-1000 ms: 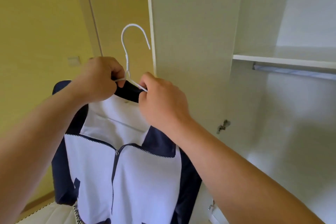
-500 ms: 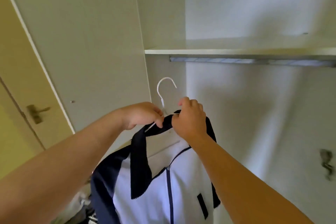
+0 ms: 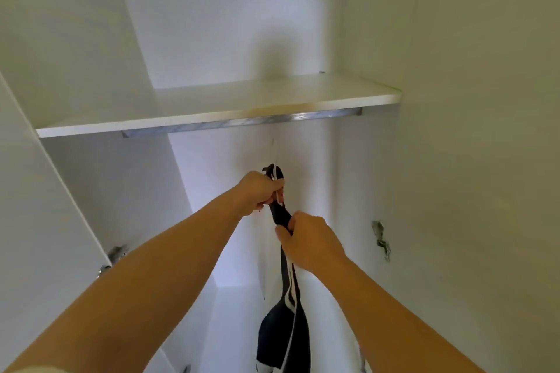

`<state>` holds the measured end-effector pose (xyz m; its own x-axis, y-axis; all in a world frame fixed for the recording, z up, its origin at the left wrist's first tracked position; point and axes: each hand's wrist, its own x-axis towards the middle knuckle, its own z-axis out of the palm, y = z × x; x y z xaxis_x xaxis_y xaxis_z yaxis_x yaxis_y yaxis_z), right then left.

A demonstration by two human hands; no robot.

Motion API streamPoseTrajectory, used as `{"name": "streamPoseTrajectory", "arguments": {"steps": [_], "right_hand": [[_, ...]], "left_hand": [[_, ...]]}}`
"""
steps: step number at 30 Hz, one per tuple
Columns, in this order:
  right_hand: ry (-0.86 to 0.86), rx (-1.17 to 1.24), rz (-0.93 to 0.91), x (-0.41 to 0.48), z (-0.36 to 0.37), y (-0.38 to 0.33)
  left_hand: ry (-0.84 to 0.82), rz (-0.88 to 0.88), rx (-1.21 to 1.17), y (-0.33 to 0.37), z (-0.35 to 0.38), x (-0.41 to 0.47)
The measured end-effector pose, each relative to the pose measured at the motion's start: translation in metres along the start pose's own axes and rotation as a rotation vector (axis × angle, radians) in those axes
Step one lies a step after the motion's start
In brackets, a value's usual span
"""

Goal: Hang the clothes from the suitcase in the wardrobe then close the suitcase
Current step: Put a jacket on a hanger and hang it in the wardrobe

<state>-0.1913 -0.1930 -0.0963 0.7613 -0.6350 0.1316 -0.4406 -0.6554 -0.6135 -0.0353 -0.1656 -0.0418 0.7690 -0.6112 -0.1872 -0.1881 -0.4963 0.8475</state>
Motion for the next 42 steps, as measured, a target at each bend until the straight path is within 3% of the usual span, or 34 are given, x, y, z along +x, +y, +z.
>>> {"name": "streamPoseTrajectory", "arguments": {"steps": [4,6,8,12,16,23,33,42], "right_hand": [[0.097,-0.213,0.116,0.019,-0.01,0.02],[0.03,-0.304,0.223,0.031,-0.018,0.029],[-0.046,-0.325,0.321,0.044,-0.025,0.032],[0.008,-0.293,0.472,0.078,-0.037,0.032],[0.182,-0.296,0.468,0.097,-0.039,0.039],[0.242,-0.422,0.497,0.134,-0.037,0.057],[0.409,-0.371,0.472,0.176,-0.057,0.079],[0.354,-0.421,0.478,0.183,-0.059,0.105]], "left_hand": [[-0.071,0.033,-0.101,0.032,0.028,0.044],[-0.151,0.034,-0.096,0.046,0.042,0.068],[-0.197,0.046,-0.063,0.058,0.053,0.084],[-0.244,0.065,-0.095,0.082,0.073,0.121],[-0.225,0.14,-0.145,0.1,0.09,0.162],[-0.289,0.187,-0.269,0.129,0.114,0.206],[-0.392,0.267,-0.116,0.156,0.148,0.25],[-0.366,0.105,-0.199,0.128,0.182,0.282]]}}
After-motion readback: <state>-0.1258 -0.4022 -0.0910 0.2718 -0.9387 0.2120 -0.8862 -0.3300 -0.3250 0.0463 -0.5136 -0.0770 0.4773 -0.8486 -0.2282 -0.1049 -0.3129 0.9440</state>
